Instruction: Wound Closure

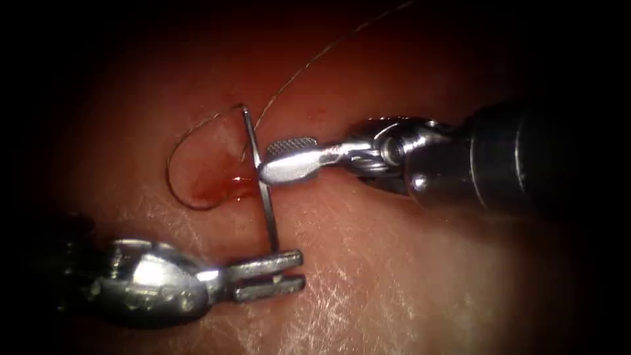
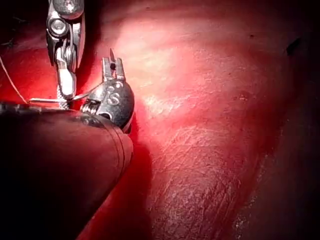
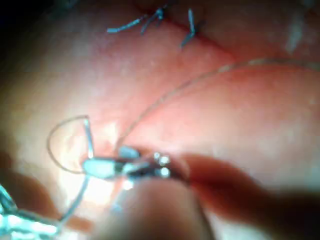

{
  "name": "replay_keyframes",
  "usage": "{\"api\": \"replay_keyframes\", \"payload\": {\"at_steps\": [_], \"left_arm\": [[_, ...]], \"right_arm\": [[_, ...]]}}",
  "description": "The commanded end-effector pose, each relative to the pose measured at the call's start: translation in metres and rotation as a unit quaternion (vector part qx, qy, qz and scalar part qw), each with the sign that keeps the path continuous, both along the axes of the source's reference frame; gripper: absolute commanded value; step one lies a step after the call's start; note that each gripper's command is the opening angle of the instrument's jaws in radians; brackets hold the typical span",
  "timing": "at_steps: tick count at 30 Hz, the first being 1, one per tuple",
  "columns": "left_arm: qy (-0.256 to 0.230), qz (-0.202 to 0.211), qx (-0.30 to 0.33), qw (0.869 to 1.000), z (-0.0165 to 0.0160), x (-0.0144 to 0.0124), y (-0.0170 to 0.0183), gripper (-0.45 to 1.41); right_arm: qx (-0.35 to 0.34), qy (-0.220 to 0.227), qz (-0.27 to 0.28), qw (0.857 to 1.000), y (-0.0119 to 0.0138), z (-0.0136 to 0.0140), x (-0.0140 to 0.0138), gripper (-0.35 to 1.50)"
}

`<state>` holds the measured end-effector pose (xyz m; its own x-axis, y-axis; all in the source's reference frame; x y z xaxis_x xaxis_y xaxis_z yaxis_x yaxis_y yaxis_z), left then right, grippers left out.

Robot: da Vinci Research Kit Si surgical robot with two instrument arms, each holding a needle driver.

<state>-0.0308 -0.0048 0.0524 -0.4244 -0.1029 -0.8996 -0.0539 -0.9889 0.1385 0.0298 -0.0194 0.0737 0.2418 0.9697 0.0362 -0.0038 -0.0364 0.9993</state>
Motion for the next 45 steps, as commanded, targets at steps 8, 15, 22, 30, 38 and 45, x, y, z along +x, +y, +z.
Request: {"api": "replay_keyframes", "payload": {"at_steps": [8,15,22,30,38,45], "left_arm": [[0.015,0.011,-0.017,1.0,0.0012,-0.0006,-0.0004,-0.45],[0.015,0.011,-0.017,1.0,0.0011,-0.0007,-0.0005,-0.45],[0.018,0.01,-0.021,1.0,0.0013,-0.001,-0.0007,-0.45],[0.018,0.009,-0.021,1.0,0.0013,-0.001,-0.0008,-0.45],[0.018,0.011,-0.024,0.999,0.0013,-0.0009,-0.0008,-0.45],[0.017,0.012,-0.023,1.0,0.0012,-0.0009,-0.0008,-0.45]], "right_arm": [[0.035,0.014,-0.032,0.999,-0.0011,-0.0003,0.0009,1.03],[0.035,0.024,-0.031,0.999,-0.001,-0.0001,0.0014,1.03],[0.042,0.025,-0.03,0.998,-0.001,-0.0001,0.0018,1.03],[0.042,0.027,-0.03,0.998,-0.001,-0.0002,0.0023,1.01],[0.048,0.028,-0.032,0.998,-0.0012,-0.0003,0.0025,0.91],[0.054,0.028,-0.033,0.998,-0.001,-0.0003,0.0024,0.1]]}}
